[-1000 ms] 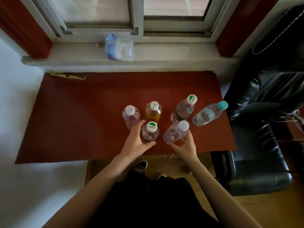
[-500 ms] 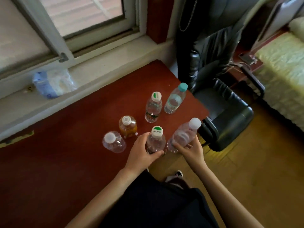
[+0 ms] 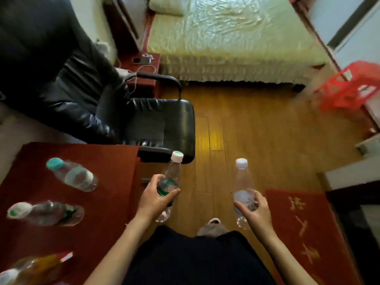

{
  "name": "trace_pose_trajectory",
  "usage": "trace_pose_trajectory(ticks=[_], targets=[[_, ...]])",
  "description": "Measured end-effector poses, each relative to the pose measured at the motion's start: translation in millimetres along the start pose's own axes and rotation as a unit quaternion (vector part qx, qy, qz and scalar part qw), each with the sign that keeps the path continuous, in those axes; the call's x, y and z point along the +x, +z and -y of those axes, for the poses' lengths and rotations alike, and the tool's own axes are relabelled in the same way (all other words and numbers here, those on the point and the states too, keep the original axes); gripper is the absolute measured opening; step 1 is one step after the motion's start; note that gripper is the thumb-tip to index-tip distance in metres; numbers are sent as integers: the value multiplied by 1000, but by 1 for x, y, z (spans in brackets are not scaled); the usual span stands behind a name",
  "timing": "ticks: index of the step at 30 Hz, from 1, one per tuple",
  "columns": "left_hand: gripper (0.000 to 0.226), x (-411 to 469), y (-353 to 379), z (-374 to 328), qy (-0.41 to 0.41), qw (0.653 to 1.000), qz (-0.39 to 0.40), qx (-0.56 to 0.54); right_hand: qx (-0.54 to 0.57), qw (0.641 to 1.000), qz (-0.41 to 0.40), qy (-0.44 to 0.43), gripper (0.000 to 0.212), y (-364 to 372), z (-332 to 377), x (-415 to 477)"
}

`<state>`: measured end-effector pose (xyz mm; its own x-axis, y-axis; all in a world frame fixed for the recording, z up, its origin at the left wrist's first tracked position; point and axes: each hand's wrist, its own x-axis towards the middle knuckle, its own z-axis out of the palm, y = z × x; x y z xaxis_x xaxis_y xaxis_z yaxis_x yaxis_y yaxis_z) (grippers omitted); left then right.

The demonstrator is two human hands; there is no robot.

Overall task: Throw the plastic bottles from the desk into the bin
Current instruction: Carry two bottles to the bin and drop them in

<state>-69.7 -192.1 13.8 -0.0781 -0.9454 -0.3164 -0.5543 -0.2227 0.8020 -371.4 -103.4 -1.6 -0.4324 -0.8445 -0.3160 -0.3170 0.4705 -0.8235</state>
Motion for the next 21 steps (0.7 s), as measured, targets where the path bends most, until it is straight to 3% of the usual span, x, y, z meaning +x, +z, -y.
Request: trace_pose_trajectory(ticks=[4,10,21], targets=[[54,27,64,-28,-15,998,62,-3,35,992,-75,97,49,-50,-49,7],[51,78,152,-103,16,989,142,41,68,977,-143,145,59,-111,-88,44],[46,213,256,-216,41,982,168,72,108,967,-207,103,53,-211,-73,224]])
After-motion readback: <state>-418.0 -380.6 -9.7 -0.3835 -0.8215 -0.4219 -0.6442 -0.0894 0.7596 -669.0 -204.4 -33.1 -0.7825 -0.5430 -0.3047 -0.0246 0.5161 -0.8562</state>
